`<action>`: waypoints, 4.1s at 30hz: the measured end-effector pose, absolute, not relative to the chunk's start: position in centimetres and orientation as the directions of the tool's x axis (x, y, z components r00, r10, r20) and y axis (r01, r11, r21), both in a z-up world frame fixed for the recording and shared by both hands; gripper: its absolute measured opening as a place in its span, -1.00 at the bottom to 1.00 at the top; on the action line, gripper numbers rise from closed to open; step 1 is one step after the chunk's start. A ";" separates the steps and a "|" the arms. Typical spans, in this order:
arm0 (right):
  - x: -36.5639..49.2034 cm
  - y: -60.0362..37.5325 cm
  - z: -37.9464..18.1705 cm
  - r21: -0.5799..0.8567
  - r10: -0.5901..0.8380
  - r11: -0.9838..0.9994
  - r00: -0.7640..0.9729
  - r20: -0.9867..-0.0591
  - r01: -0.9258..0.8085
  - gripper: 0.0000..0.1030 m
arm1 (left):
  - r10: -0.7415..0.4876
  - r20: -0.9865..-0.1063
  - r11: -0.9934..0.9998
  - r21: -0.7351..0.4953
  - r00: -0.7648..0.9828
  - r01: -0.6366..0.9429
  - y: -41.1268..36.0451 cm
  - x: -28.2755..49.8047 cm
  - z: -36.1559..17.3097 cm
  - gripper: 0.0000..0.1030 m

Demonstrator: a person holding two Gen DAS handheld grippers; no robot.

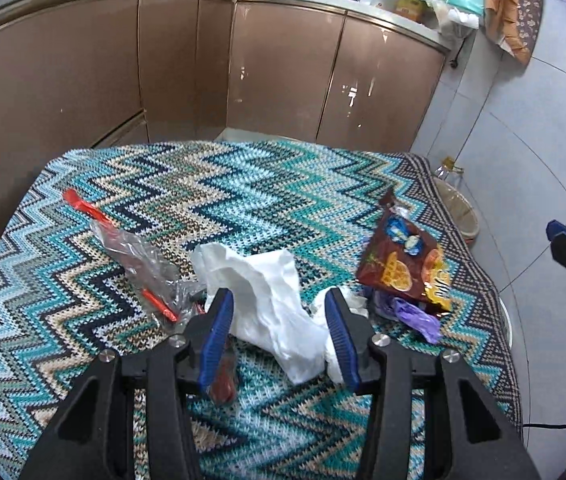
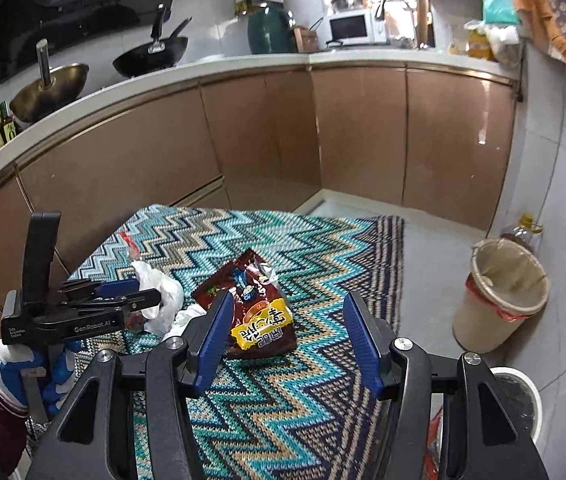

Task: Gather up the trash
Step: 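Grasp the white tissue with the left tool while the right tool grasps the brown snack bag, then lift the tissue and brown snack bag and carry both to the bin, then open both tools over the bin to drop the tissue and snack bag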

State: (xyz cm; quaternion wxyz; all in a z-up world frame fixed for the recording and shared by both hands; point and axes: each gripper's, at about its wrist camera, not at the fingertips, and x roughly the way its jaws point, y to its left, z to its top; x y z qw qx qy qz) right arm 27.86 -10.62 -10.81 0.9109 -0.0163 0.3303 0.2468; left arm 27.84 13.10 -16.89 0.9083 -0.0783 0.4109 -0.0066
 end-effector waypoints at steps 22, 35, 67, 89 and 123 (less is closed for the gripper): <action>31.5 -5.1 -18.4 0.071 0.484 0.761 0.491 -0.724 -0.645 0.46 | -0.125 -0.741 0.968 -0.237 0.660 -0.082 15.8 28.5 -19.1 -0.63; 33.1 -4.0 -20.0 0.046 0.494 0.691 0.425 -0.758 -0.721 -0.43 | -0.120 -0.731 0.969 -0.234 0.672 -0.081 15.4 27.2 -18.6 -0.78; 19.4 -9.8 -6.4 0.042 0.592 0.739 0.618 -0.518 -0.672 -0.59 | -0.112 -0.490 0.968 -0.251 0.865 -0.017 15.7 14.4 -5.1 -0.91; 13.3 -24.3 -4.2 0.088 0.420 0.901 0.800 -0.428 -0.426 -0.58 | -0.348 -0.475 0.938 -0.161 0.809 0.309 -3.5 16.3 -0.3 -0.91; 28.7 -40.8 -23.3 0.148 0.082 0.988 0.673 -0.735 0.041 0.11 | -0.479 -0.816 0.842 -0.323 0.323 0.433 -31.1 38.3 -21.4 -0.68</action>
